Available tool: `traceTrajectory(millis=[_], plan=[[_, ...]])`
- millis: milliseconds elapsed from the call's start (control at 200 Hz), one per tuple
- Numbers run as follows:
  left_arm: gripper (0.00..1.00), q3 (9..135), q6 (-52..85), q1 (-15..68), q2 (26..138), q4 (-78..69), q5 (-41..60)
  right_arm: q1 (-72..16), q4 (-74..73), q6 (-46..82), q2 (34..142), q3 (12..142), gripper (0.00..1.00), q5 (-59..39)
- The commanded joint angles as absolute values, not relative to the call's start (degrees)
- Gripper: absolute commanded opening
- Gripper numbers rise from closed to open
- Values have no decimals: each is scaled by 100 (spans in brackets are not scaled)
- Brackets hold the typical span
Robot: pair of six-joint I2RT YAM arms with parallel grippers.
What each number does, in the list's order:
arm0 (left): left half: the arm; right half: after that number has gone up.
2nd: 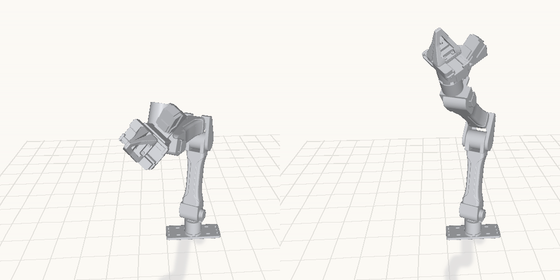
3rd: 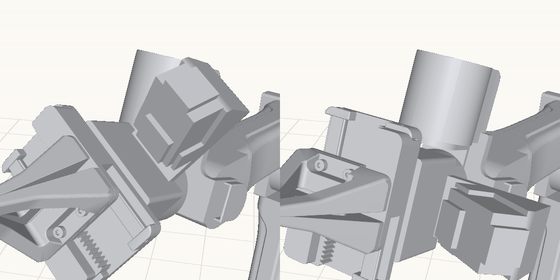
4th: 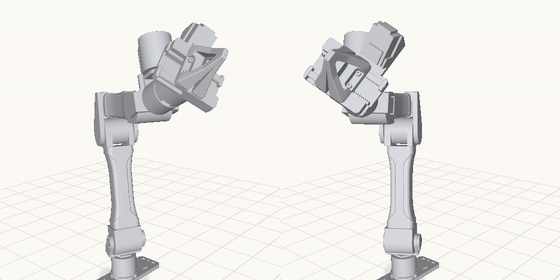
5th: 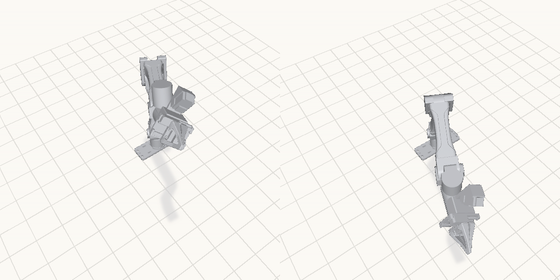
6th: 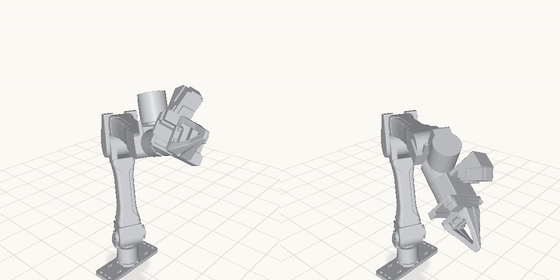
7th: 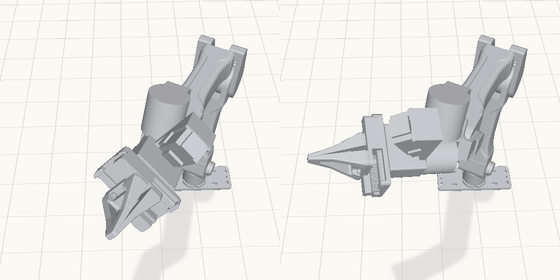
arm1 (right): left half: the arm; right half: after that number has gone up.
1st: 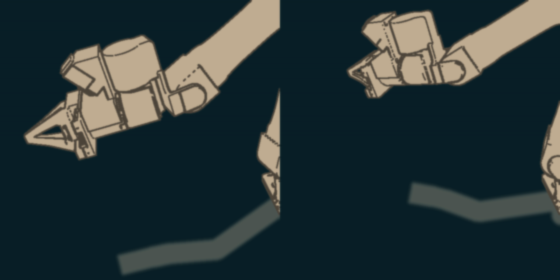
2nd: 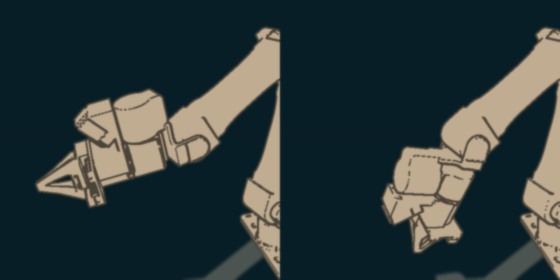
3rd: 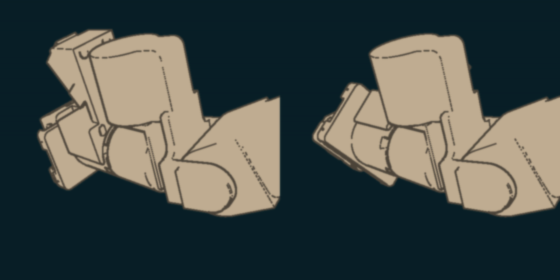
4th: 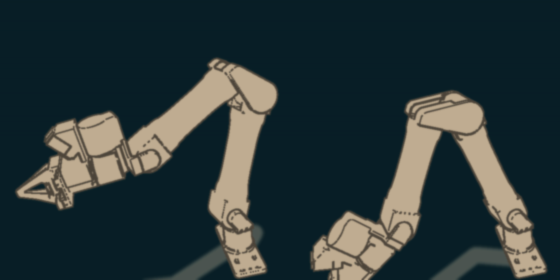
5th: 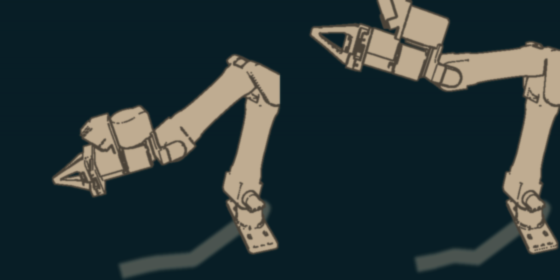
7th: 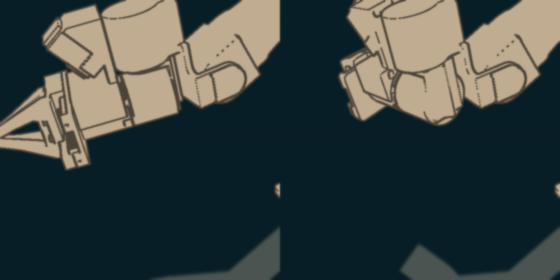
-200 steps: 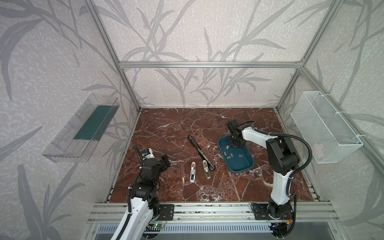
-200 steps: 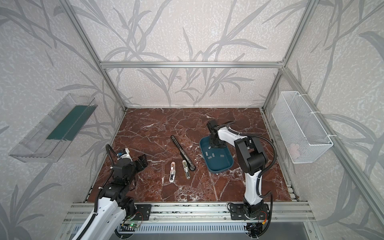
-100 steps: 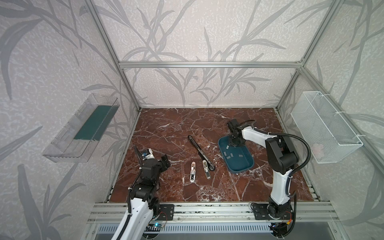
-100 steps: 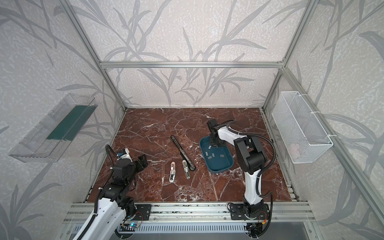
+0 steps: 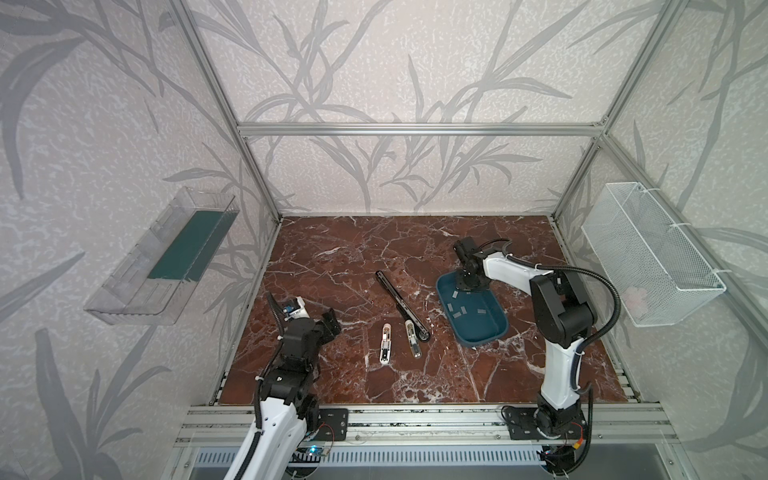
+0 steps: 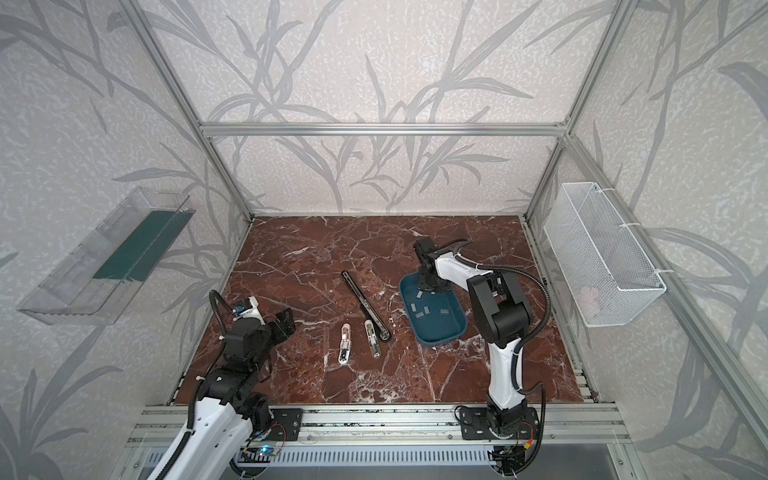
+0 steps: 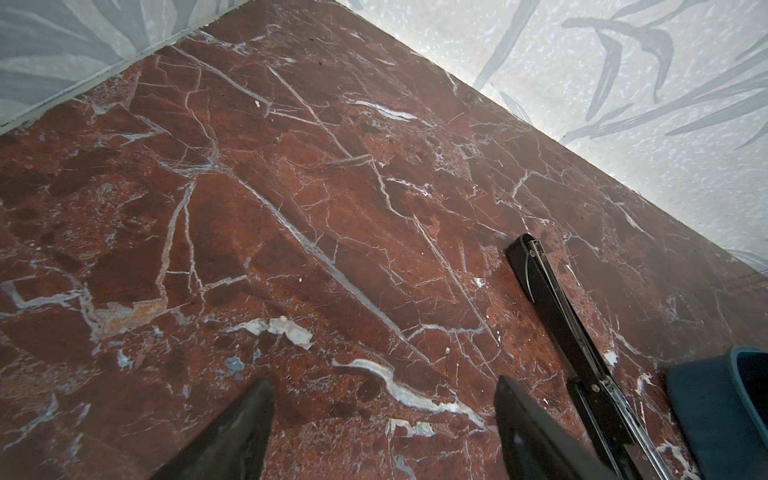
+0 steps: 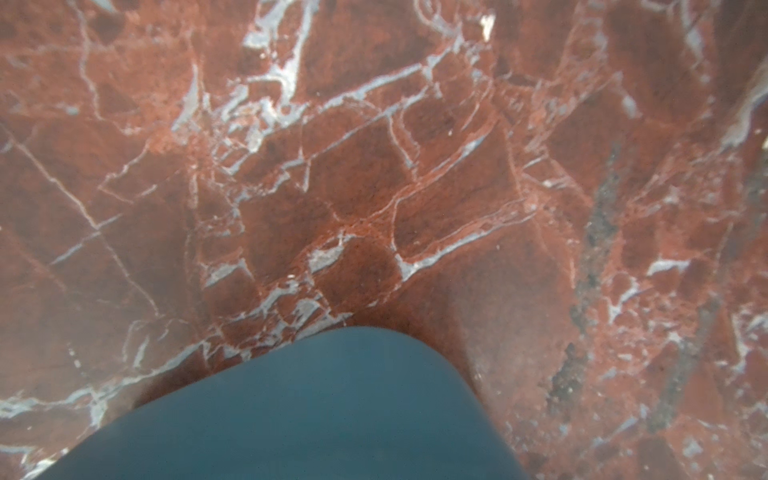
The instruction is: Load the staples into the stapler
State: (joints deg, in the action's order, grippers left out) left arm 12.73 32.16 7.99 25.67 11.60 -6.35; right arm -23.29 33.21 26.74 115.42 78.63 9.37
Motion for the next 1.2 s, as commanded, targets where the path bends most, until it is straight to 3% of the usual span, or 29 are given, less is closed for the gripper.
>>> traceTrajectory(millis=[0, 290, 520, 605, 725, 840, 955, 1195], plan=[[83, 1196, 3357, 795, 2292, 1243, -639, -2319, 3737, 2567, 11576, 7658, 15, 847], [83, 1074, 3509, 796, 1454, 1651, -686, -2643, 3746, 2546, 10544, 7262, 14, 990], [81, 1646, 4529, 799, 733, 3327, -1035, -3251, 3498, 2515, 9044, 6548, 13, 1226], [69, 1571, 4532, 800, 396, 3494, -706, -3634, 3459, 2500, 8459, 6302, 13, 1432], [66, 1217, 4997, 805, 160, 3182, 12, -4403, 3227, 2668, 7798, 5966, 14, 1549], [57, 923, 5592, 807, 546, 2630, 1092, -5164, 2944, 2922, 7553, 5738, 14, 1659], [56, 849, 5488, 910, 1413, 2184, 1817, -5677, 2672, 3101, 7571, 5582, 14, 1679], [54, 666, 5538, 2037, 2858, 1189, 1493, -6159, 2287, 3378, 7655, 5312, 14, 1659]])
